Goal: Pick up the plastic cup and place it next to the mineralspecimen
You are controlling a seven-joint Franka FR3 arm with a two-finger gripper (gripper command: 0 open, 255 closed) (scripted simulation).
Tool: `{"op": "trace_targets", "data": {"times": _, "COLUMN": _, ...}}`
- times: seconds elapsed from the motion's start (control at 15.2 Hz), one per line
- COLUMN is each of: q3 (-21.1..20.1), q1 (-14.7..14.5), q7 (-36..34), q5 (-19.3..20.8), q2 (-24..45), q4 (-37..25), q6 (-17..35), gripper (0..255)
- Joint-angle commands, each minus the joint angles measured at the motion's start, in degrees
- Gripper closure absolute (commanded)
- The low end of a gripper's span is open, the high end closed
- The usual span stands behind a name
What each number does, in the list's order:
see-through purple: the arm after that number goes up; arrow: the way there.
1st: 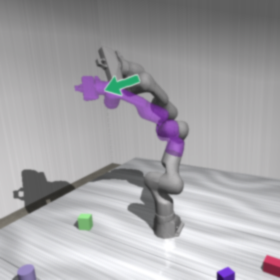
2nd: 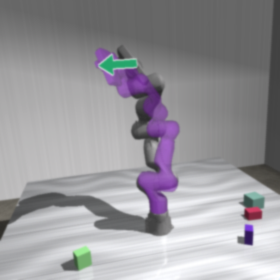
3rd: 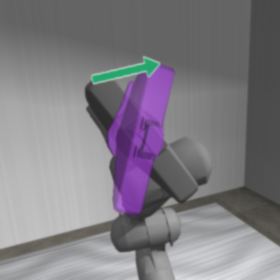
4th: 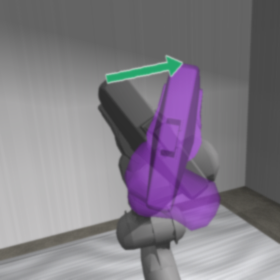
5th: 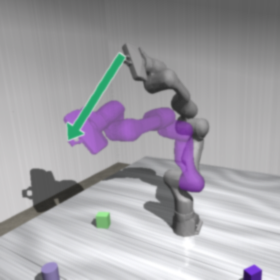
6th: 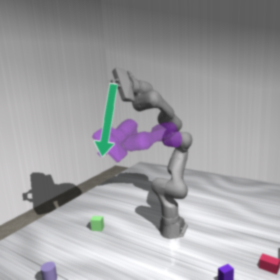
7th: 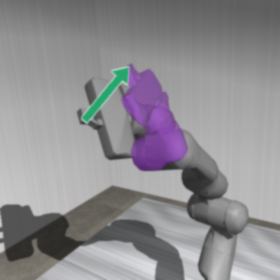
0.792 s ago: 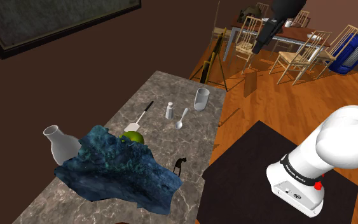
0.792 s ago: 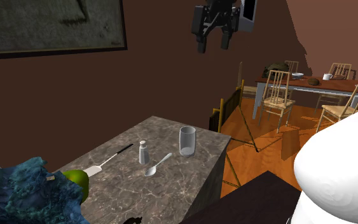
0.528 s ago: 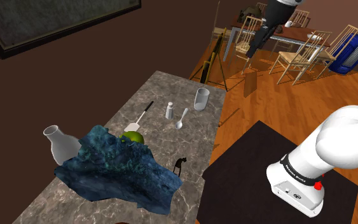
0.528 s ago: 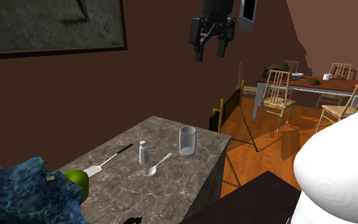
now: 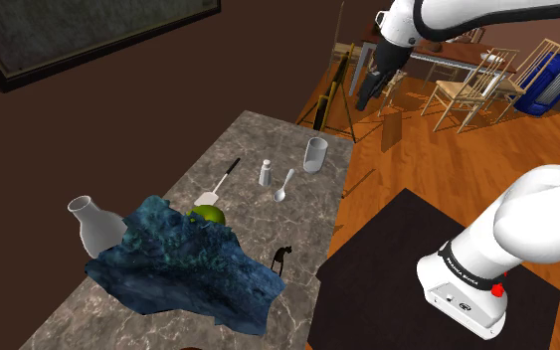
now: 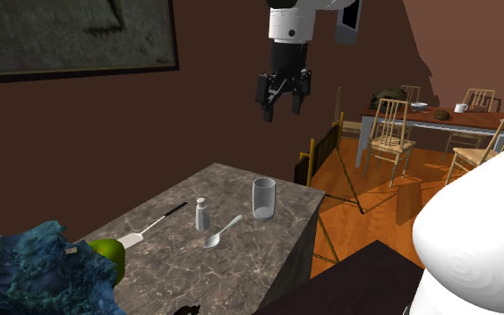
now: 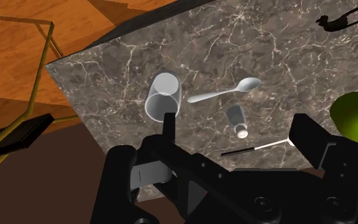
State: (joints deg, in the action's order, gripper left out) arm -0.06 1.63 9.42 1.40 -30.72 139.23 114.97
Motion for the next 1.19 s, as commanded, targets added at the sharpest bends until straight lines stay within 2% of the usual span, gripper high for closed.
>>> {"op": "trace_targets", "data": {"times": 0.0, "q3": 0.2, "q1": 0.0, "q7": 0.2, "q5": -0.1, "q2": 3.9, "q4": 0.1, "q6": 3.5, "gripper": 0}}
{"op": "trace_targets", "data": {"times": 0.53, "q3": 1.5, "q1": 0.3, "q7": 2.1, "q5": -0.8, "q2": 20.3, "q4": -2.2, "q6": 15.5, "gripper": 0}}
{"op": "trace_targets", "data": {"times": 1.12, "q3": 2.1, "q1": 0.8, "q7": 4.9, "q5": -3.0, "q2": 40.5, "q4": -10.3, "q6": 25.0, "gripper": 0}}
